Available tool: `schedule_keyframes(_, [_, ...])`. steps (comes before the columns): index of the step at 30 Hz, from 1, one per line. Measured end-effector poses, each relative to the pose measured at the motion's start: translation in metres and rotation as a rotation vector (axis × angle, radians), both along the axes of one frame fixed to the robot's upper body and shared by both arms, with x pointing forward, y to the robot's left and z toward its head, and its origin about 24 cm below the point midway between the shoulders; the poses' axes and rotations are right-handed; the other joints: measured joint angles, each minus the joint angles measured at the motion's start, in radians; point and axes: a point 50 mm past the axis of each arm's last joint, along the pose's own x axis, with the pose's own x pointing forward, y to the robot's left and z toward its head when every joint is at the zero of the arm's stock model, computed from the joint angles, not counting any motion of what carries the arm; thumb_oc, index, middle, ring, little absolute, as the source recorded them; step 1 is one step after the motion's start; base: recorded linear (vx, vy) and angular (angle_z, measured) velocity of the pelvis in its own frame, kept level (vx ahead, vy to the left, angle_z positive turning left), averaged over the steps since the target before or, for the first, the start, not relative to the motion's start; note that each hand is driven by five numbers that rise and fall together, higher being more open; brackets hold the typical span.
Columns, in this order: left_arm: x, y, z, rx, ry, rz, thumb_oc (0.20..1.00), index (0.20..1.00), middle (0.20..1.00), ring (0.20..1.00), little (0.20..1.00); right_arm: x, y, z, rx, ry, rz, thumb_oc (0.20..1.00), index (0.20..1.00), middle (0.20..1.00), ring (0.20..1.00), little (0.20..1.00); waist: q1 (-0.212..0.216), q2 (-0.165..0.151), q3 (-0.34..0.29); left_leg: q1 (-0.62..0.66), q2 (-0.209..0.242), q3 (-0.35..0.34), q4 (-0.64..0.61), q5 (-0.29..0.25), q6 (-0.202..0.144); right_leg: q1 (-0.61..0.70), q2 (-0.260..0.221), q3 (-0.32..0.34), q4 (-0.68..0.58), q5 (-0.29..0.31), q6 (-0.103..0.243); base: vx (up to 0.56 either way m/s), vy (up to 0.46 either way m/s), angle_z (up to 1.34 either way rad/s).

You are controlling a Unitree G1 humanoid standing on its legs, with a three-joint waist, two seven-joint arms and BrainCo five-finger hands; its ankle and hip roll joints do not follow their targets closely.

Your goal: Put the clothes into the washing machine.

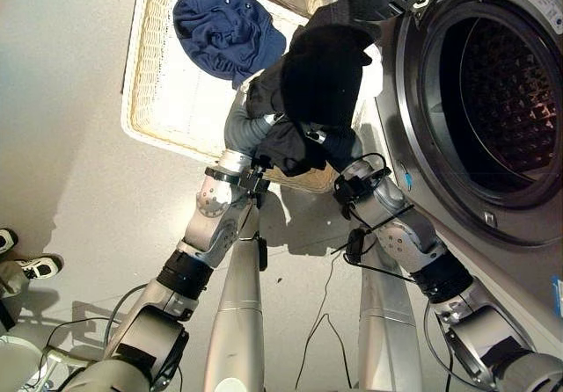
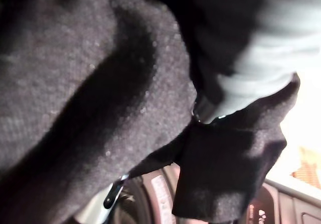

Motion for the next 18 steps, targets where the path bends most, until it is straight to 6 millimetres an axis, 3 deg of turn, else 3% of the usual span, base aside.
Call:
schedule_keyframes(2, [-0.003,-0.001,0.002,-0.014,-0.025,0.043,1.0,1.0,1.0,1.0,1.0,0.0,0.002,0.001,0.008,-0.003,0.005,0.2,0.2,0.2,0.2,0.2,0.0,0.0,0.0,-0.001,0.0,-0.002,0.001,0.0,0.0,0.0,0.0,-0.001,0.0,0.0,0.0,0.0,-0.018,0.01])
schedule_keyframes(12, [-0.015,0.005,0.016,0.139,-0.37,0.661,1.0,1.0,1.0,1.0,1.0,-0.002,0.011,0.003,0.051,0.025,0.058,0.2,0.2,0.2,0.2,0.2,0.007,0.0,0.0,-0.015,0.0,-0.02,0.02,-0.002,-0.004,0.0,-0.002,-0.017,0.008,-0.001,-0.002,0.0,-0.022,0.02])
schedule_keyframes(18, [-0.007,0.006,0.034,0.401,-0.52,0.767,1.0,1.0,1.0,1.0,1.0,-0.002,0.007,0.001,0.105,0.052,0.071,0.2,0.2,0.2,0.2,0.2,0.01,0.0,0.0,-0.016,-0.004,-0.02,0.027,-0.003,-0.004,0.0,-0.007,-0.018,0.014,-0.001,-0.002,0.0,0.0,0.0])
